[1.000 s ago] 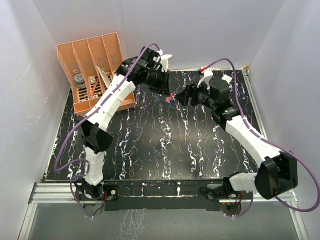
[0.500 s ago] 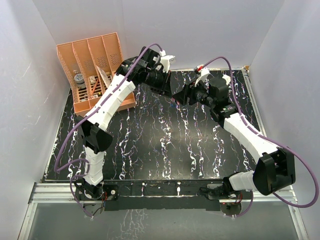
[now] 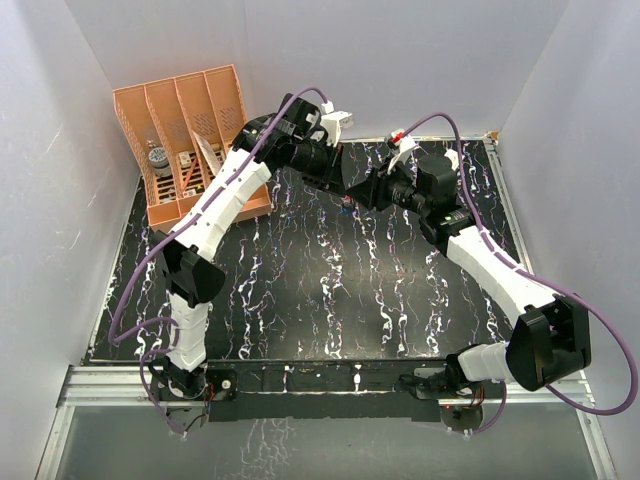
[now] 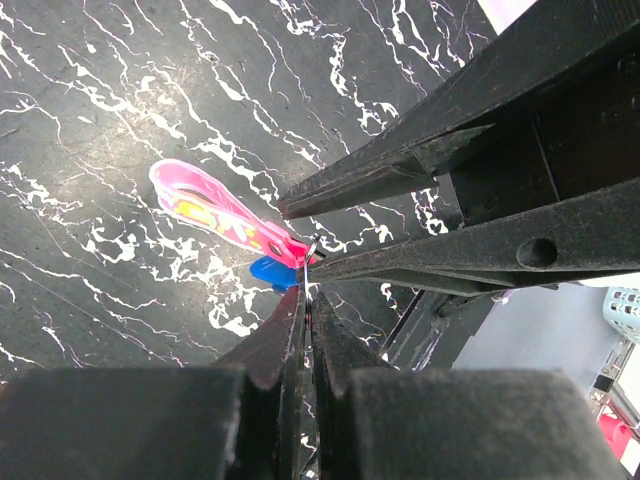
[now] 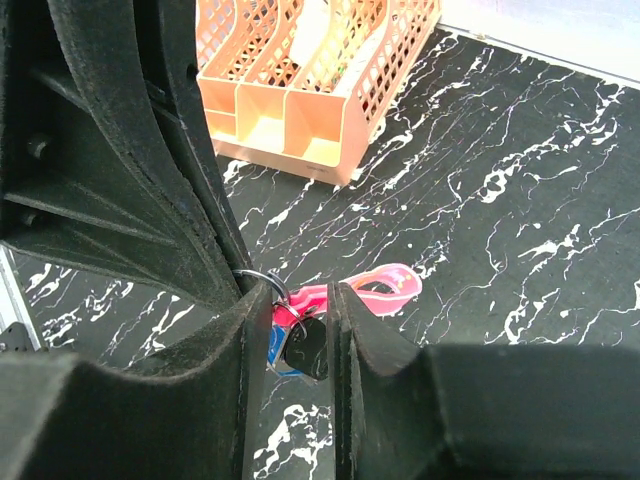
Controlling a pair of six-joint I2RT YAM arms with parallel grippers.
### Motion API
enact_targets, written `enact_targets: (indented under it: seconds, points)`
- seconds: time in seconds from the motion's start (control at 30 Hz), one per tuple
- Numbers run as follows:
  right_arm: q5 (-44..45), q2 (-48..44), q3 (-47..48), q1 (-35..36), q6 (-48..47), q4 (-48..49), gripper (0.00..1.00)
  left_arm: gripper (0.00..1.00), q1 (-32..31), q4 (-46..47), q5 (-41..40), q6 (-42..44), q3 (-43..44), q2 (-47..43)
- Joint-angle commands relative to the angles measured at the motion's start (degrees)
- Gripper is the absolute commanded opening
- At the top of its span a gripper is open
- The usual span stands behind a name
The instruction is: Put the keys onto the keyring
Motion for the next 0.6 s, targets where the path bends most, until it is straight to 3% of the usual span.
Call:
enact_targets:
  seconds: [0.0, 0.4, 0.57]
  points:
    - [0.99, 0.16, 2.99, -0.30, -0.94, 3.52, 0.25, 0.00, -0.31, -0.94, 3.74, 0.23, -0.42, -2.60]
    - [0.64, -0.10, 2.44, -0.30, -0.87, 4.38, 0.00, 0.00, -0.28, -0.84, 2.90, -0.01, -0.59, -2.58]
    - [0.62, -0.03, 1.56, -0.30, 2.03, 6.24, 0.00, 0.00, -0.28, 0.22, 0.10, -1.04, -0.96, -2.89]
